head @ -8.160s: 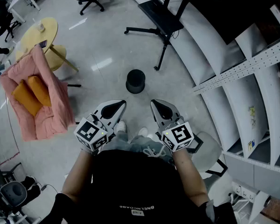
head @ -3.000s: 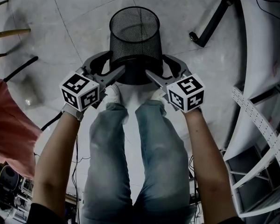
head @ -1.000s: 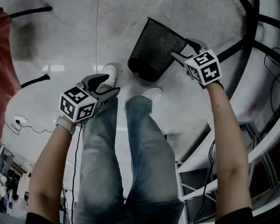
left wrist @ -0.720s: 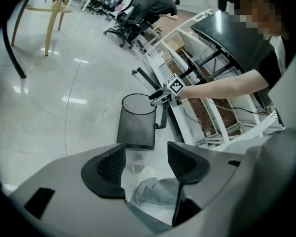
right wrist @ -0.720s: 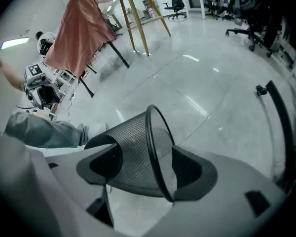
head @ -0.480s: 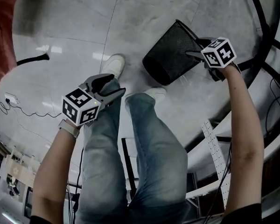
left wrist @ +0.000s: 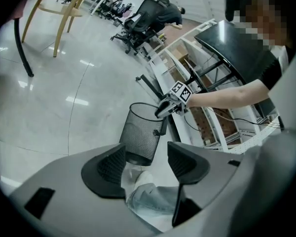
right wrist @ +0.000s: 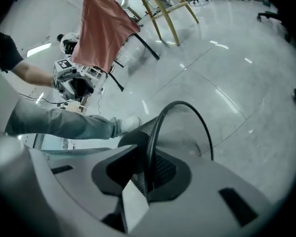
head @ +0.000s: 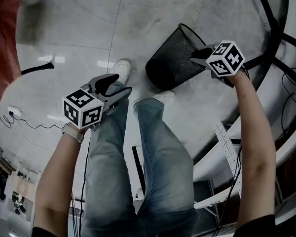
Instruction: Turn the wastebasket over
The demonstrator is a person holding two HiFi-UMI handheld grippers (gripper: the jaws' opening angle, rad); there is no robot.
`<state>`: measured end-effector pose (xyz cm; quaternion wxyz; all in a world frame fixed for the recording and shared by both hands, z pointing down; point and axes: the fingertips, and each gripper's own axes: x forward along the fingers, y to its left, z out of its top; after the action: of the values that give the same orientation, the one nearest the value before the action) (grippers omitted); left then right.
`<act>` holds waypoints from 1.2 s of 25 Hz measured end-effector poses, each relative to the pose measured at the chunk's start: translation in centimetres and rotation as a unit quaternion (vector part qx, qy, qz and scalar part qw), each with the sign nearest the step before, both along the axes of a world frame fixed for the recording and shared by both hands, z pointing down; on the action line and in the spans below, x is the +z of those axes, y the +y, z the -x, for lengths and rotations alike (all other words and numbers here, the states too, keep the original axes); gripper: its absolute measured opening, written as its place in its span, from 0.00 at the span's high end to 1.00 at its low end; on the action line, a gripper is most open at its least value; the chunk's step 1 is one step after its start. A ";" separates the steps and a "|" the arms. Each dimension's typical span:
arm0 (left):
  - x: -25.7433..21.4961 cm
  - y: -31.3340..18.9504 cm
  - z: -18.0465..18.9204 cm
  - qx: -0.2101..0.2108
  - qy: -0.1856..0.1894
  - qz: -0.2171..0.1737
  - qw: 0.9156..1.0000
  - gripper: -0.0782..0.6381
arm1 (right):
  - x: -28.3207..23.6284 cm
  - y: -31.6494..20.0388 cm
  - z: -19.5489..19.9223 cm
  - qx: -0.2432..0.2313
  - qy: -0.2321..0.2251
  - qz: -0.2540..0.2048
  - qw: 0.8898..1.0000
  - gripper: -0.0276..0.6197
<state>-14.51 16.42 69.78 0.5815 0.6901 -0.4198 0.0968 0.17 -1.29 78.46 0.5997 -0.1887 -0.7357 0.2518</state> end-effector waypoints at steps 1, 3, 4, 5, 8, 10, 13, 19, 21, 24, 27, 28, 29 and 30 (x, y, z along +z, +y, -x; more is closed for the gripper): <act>-0.4 -0.2 0.0 0.005 0.000 -0.002 1.000 0.51 | -0.7 0.6 0.1 -0.002 -0.004 0.002 1.000 0.85; -1.4 -0.5 -0.2 0.015 0.001 -0.004 1.000 0.51 | -1.9 1.6 0.3 0.004 -0.009 0.004 1.000 0.88; -1.9 -0.6 -0.3 0.021 0.001 -0.006 1.000 0.51 | -2.5 1.9 0.3 0.009 -0.010 0.003 1.000 0.89; -2.4 -0.9 -0.4 0.026 0.002 -0.008 1.000 0.51 | -3.0 2.0 0.3 0.013 -0.010 0.000 1.000 0.90; -3.9 -1.3 -0.5 0.039 0.003 -0.014 0.999 0.51 | -4.3 2.3 0.5 0.012 -0.006 -0.023 1.000 0.93; -4.6 -1.4 -0.6 0.048 0.003 -0.016 0.999 0.51 | -4.4 1.9 0.6 -0.004 0.000 -0.063 0.998 0.93; -4.9 -1.7 -0.7 0.058 0.005 -0.019 0.998 0.51 | -3.9 0.4 1.2 -0.014 0.010 -0.130 0.991 0.93; -4.3 -0.7 -0.8 0.067 0.008 -0.011 0.998 0.51 | -2.8 3.4 3.7 -0.086 0.012 -0.184 0.979 0.93; -4.2 -0.3 -0.7 0.064 0.008 -0.009 0.998 0.51 | -2.1 5.2 3.9 -0.102 0.021 -0.191 0.976 0.92; -4.0 0.3 -0.6 0.067 0.006 -0.005 0.998 0.51 | -1.1 7.6 3.8 -0.092 0.037 -0.192 0.976 0.91; -3.9 0.7 -0.6 0.070 0.005 -0.004 0.998 0.51 | -0.2 9.4 3.8 -0.075 0.041 -0.195 0.977 0.90; -3.9 0.8 -0.5 0.069 0.004 -0.004 0.998 0.51 | 0.1 9.9 3.8 -0.067 0.040 -0.196 0.978 0.89; -3.8 0.9 -0.5 0.067 0.003 -0.005 0.998 0.51 | 0.4 10.3 3.9 -0.057 0.040 -0.197 0.978 0.89; -3.8 1.0 -0.4 0.066 0.002 -0.005 0.998 0.51 | 0.6 10.7 4.0 -0.047 0.040 -0.198 0.978 0.88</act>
<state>-14.09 17.46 66.02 0.5713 0.7195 -0.3725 0.1314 -3.83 9.45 79.11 0.6652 -0.0900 -0.7369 0.0799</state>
